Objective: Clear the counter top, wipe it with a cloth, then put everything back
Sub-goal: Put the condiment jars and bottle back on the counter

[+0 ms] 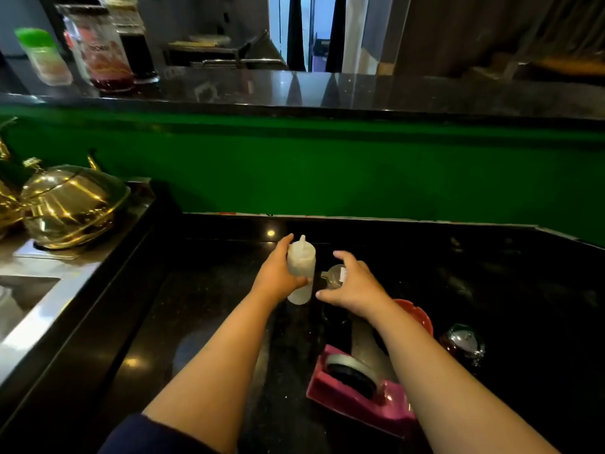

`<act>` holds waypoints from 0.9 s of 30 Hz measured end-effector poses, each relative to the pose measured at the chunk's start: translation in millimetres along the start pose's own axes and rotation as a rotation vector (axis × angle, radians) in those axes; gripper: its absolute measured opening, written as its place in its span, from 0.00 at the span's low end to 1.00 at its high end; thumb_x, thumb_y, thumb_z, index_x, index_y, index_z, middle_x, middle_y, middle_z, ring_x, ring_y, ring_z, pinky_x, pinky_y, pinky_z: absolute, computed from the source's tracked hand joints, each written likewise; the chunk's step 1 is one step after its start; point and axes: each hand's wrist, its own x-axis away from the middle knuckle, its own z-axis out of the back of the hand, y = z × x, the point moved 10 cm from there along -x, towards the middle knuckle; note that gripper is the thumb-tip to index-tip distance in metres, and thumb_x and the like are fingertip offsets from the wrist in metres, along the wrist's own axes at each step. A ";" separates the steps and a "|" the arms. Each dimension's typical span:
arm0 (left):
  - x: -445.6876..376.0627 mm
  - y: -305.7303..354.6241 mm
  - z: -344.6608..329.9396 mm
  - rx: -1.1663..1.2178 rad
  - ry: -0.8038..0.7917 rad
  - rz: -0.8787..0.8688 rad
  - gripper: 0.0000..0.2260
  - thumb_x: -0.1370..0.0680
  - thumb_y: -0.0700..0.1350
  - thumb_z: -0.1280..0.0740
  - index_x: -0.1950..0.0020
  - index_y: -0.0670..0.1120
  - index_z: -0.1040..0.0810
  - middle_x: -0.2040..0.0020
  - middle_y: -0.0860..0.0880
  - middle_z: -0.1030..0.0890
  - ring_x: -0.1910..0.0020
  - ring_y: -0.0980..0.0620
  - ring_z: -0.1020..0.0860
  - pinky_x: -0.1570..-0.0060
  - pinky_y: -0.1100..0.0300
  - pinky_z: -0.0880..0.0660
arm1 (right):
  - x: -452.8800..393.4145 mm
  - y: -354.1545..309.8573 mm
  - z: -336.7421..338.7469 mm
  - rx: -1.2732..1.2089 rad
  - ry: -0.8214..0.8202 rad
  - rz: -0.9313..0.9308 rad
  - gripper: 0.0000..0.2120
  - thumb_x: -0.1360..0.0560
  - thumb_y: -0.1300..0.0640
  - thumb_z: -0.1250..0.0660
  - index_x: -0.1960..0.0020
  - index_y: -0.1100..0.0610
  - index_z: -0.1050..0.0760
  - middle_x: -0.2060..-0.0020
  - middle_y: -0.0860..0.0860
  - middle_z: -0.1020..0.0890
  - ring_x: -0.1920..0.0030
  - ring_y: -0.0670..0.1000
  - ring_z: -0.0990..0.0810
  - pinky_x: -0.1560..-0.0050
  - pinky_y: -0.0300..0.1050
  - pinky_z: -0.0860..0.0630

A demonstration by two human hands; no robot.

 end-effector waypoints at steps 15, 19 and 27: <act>17.3 -2.6 26.7 0.083 0.177 -0.024 0.27 0.31 0.46 0.23 0.35 0.49 0.29 0.43 0.52 0.24 0.45 0.53 0.26 0.52 0.60 0.28 | 8.6 31.0 -1.9 -0.342 0.230 -0.034 0.29 0.36 0.57 0.20 0.40 0.54 0.30 0.50 0.47 0.22 0.50 0.48 0.23 0.55 0.38 0.30; 29.9 8.5 71.6 0.092 0.277 -0.041 0.28 0.31 0.47 0.23 0.35 0.49 0.29 0.46 0.54 0.25 0.47 0.53 0.25 0.53 0.59 0.27 | 12.0 -11.0 15.5 -0.465 0.273 0.092 0.26 0.35 0.58 0.21 0.41 0.52 0.29 0.51 0.45 0.22 0.50 0.46 0.22 0.53 0.38 0.29; 42.9 51.9 197.5 0.087 0.513 -0.105 0.28 0.32 0.52 0.24 0.35 0.50 0.28 0.44 0.52 0.26 0.47 0.51 0.24 0.50 0.53 0.23 | 3.5 -157.4 59.3 -0.547 0.300 0.396 0.28 0.35 0.56 0.23 0.38 0.51 0.29 0.47 0.46 0.20 0.47 0.47 0.21 0.47 0.44 0.23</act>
